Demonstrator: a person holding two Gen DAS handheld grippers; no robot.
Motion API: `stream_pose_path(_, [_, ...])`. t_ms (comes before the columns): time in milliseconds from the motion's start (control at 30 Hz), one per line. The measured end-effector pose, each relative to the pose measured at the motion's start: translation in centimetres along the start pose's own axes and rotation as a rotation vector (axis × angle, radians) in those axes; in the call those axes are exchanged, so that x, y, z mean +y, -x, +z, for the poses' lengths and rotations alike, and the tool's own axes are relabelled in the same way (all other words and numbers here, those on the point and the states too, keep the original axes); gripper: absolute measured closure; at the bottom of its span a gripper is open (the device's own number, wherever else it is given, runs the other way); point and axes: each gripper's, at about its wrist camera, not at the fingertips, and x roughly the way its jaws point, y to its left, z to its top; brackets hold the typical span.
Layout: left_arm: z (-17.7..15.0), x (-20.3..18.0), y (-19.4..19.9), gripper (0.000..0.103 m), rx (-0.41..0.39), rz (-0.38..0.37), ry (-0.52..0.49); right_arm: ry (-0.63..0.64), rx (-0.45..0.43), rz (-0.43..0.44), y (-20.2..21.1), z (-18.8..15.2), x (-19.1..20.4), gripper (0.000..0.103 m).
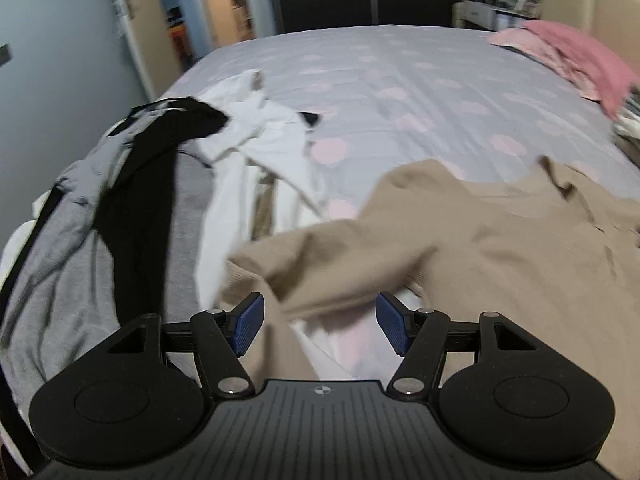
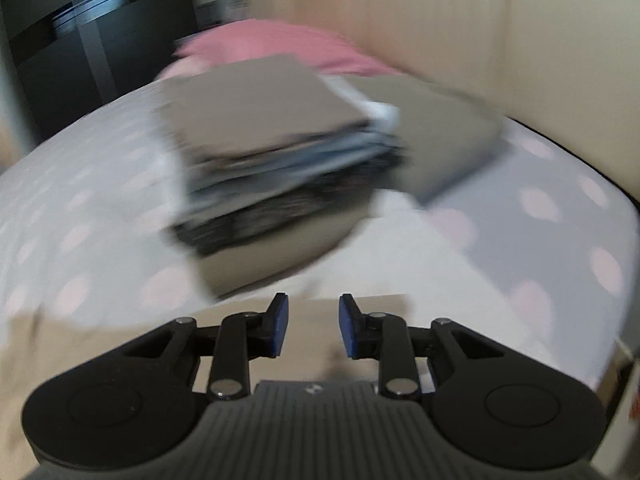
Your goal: Fold clothes
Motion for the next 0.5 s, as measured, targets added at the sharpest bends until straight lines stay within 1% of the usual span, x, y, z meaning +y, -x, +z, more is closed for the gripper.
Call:
stream_pose_path(67, [-1.0,-0.6,0.4,0.043,0.007,-0.042,-0.009,0.084,0.013,0.072,0.6,-0.6,2.4,0.069])
stream_pose_path(100, [-1.5,-0.9,0.3,0.043,0.017,-0.048,-0.013,0.112,0.027,0.106,0.8,-1.0,3.7,0.068])
stream_pose_path(167, [-2.4,-1.2,0.5,0.043,0.035,-0.024,-0.024,0.164,0.043,0.153,1.1,-2.2,6.3,0.065])
stream_pose_path(300, [-4.5,-0.7,1.5,0.042,0.052,0.046,-0.011,0.306,0.061,0.218,1.8,-4.6,10.7,0.065])
stream_pose_path(333, [-5.1,-0.4,1.8,0.042,0.059,0.038,0.009,0.343,0.066,0.234,2.0,-5.2,11.6,0.065])
stream_pose_path(433, [-6.9,0.4,2.3,0.042,0.082,0.004,0.069,0.413,0.068,0.238,2.2,-5.9,13.1,0.065])
stream_pose_path(500, [-7.8,0.2,2.0,0.042,0.101,-0.008,0.080,0.417,0.067,0.233,2.3,-5.8,13.4,0.064])
